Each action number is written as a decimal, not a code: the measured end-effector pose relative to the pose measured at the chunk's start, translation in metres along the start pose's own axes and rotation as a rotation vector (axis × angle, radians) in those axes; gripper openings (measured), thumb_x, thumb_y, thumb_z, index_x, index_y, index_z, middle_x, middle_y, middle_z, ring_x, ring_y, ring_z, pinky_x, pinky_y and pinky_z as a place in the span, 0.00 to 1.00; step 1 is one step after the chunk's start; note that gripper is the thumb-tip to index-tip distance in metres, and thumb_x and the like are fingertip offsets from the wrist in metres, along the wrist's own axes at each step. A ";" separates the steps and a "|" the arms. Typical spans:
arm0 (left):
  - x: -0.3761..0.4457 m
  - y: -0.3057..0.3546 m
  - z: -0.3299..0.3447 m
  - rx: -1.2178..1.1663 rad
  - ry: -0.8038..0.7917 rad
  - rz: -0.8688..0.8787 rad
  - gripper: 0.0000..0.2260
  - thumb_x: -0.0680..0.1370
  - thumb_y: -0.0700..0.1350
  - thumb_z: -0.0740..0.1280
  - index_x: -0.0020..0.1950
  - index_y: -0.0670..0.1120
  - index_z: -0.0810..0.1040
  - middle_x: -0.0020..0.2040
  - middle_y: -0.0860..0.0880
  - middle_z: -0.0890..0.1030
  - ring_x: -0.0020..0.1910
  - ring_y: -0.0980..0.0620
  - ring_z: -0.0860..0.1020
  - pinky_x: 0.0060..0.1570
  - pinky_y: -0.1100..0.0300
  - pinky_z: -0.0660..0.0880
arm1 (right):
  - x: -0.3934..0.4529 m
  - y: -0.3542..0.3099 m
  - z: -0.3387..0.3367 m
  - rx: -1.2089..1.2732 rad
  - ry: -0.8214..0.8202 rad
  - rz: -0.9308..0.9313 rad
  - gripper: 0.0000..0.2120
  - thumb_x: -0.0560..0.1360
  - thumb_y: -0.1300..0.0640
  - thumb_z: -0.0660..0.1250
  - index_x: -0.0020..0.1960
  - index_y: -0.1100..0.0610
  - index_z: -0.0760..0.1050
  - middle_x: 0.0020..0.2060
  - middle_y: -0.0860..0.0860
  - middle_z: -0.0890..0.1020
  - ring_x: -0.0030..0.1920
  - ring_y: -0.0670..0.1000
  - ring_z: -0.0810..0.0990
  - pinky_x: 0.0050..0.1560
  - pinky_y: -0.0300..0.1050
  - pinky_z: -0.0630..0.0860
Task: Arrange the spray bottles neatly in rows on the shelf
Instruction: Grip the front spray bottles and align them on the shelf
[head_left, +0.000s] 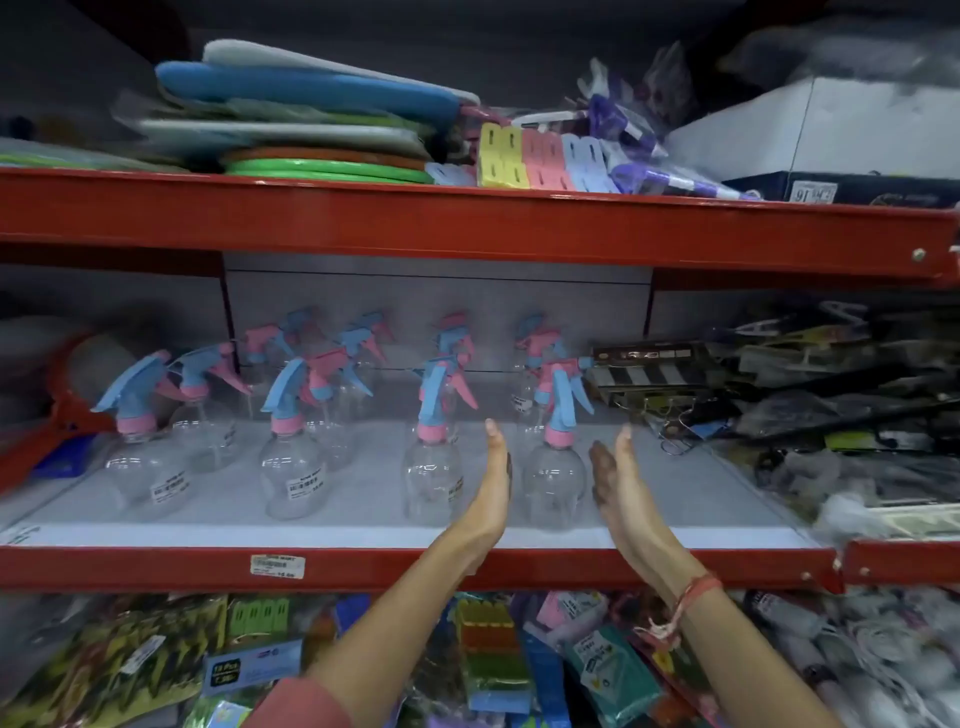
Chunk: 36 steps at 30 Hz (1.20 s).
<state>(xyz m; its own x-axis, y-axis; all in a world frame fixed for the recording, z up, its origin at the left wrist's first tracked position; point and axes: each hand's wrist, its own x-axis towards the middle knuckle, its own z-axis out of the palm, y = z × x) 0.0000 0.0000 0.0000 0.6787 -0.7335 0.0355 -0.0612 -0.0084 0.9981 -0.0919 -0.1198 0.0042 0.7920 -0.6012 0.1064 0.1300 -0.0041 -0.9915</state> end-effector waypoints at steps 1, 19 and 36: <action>0.001 0.001 0.001 -0.029 -0.024 -0.022 0.47 0.63 0.76 0.37 0.76 0.52 0.42 0.78 0.50 0.46 0.77 0.52 0.49 0.74 0.50 0.45 | 0.000 -0.002 0.000 0.019 -0.037 0.014 0.36 0.77 0.34 0.40 0.78 0.52 0.45 0.79 0.51 0.53 0.77 0.50 0.53 0.76 0.49 0.50; -0.036 0.017 -0.006 0.069 -0.246 -0.113 0.56 0.55 0.82 0.41 0.71 0.47 0.65 0.72 0.48 0.67 0.70 0.55 0.65 0.75 0.51 0.50 | -0.022 -0.005 -0.018 -0.110 -0.264 0.107 0.47 0.70 0.27 0.38 0.78 0.57 0.52 0.77 0.53 0.60 0.75 0.49 0.61 0.77 0.51 0.52; -0.067 0.001 -0.032 0.080 0.223 0.326 0.35 0.70 0.74 0.46 0.56 0.53 0.79 0.53 0.55 0.84 0.54 0.61 0.79 0.60 0.62 0.69 | -0.078 0.011 0.024 -0.178 0.515 -0.677 0.20 0.79 0.39 0.50 0.50 0.49 0.75 0.45 0.49 0.79 0.46 0.39 0.77 0.47 0.31 0.72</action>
<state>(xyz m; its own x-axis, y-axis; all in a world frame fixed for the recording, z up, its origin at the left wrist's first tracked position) -0.0225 0.0710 -0.0003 0.7559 -0.5409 0.3688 -0.3509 0.1408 0.9258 -0.1375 -0.0538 -0.0129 0.2042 -0.7104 0.6736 0.3463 -0.5911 -0.7284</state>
